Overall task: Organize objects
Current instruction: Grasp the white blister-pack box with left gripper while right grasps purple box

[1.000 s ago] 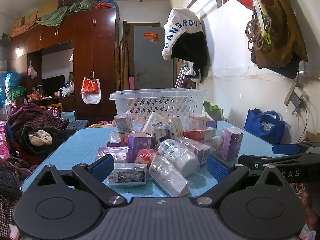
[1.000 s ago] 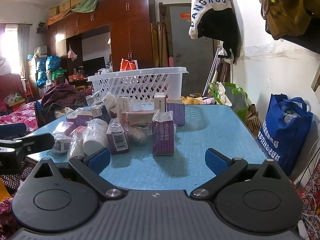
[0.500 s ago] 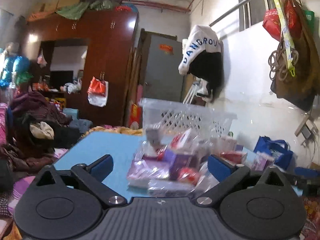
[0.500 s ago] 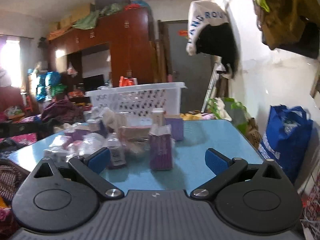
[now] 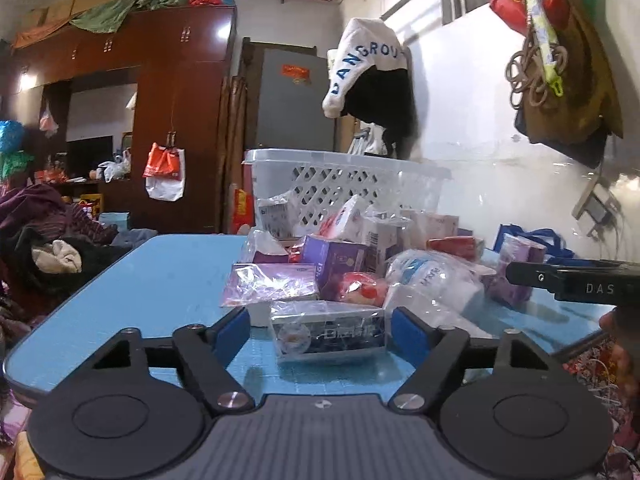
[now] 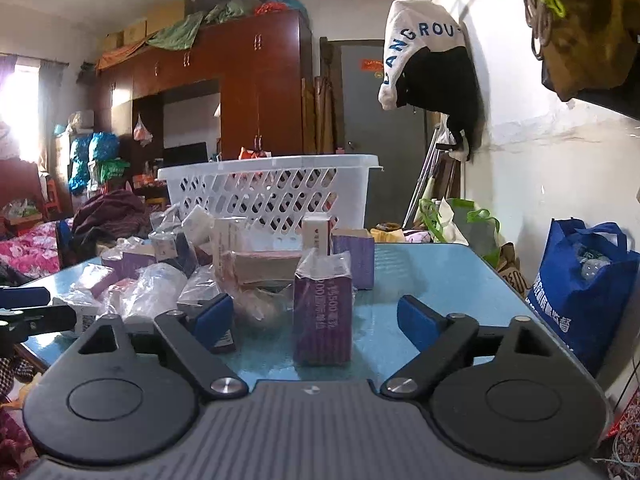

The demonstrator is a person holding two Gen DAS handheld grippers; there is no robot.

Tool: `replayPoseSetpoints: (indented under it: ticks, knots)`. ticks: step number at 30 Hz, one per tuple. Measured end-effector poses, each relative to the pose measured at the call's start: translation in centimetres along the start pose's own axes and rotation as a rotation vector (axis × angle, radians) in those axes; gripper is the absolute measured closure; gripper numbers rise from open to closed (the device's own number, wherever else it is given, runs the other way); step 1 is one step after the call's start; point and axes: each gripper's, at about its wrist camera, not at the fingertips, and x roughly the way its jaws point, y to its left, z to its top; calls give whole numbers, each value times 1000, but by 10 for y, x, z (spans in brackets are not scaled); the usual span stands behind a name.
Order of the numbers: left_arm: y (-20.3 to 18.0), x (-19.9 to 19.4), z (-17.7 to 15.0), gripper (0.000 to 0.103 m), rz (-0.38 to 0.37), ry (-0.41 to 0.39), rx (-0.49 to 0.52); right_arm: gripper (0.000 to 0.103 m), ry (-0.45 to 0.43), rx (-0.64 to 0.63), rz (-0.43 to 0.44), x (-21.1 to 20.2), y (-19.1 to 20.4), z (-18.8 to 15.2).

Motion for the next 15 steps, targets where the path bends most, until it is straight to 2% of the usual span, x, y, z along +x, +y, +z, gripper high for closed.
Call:
replayPoseSetpoints:
  ticks: [3,5,7,9,11,15]
  knots:
    - [-1,6,0,32,-12,5,-18,24,6,12,0,3,-2,-4]
    - [-5,8,-1,33,-4,4,-4,31,24,18,0,4,-4,-7]
    - [-8,10,-2,34,10,0,9,43,36,24,6,5,-6,-8]
    - [-9,9,-3,35,14,-4,9,50,40,24,11,5,-6,-8]
    - [-10,9,-3,35,21,-8,18,64,42,30,17,5,-7,-9]
    - [-12,6,-5,35,30,-18,20,65,35,43,30,2,-9,-9]
